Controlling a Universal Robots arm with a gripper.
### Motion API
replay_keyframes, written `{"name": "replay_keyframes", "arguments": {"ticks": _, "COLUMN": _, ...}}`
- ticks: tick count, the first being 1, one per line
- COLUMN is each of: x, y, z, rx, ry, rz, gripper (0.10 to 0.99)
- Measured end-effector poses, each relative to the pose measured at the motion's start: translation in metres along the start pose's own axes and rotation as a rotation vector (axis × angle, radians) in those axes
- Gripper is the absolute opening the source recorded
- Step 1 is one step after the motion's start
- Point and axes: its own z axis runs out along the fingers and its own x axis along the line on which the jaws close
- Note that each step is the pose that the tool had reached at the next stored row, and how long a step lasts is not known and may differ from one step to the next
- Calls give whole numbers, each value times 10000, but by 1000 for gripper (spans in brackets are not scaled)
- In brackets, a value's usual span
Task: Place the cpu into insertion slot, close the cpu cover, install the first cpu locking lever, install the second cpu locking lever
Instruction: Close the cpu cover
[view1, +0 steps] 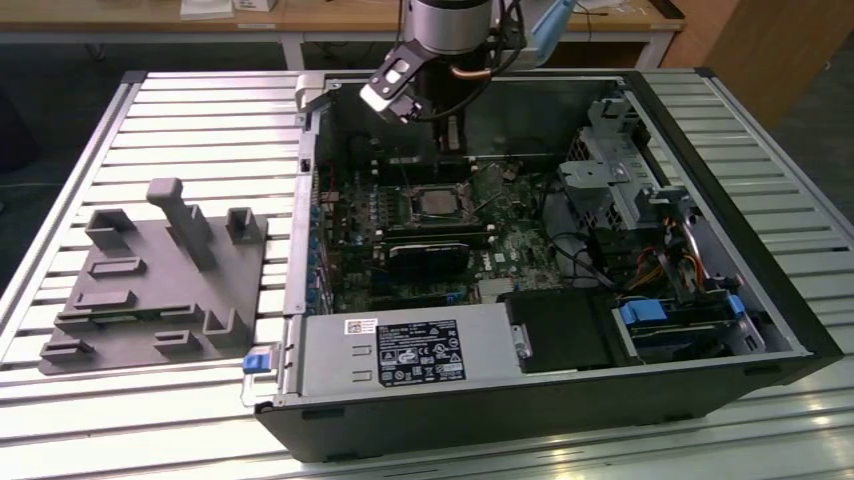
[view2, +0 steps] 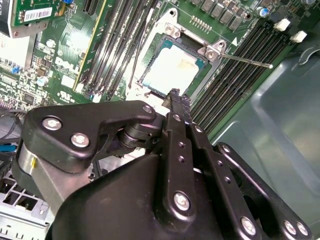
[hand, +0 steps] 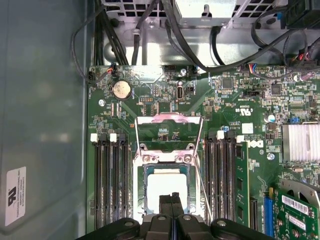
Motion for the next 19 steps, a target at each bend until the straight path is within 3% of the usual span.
{"name": "replay_keyframes", "arguments": {"ticks": 11, "x": 4, "y": 159, "z": 10, "rx": -1, "ry": 2, "rz": -1, "gripper": 106}}
{"name": "replay_keyframes", "arguments": {"ticks": 19, "x": 5, "y": 174, "z": -37, "rx": -2, "ry": 4, "rz": -2, "gripper": 106}}
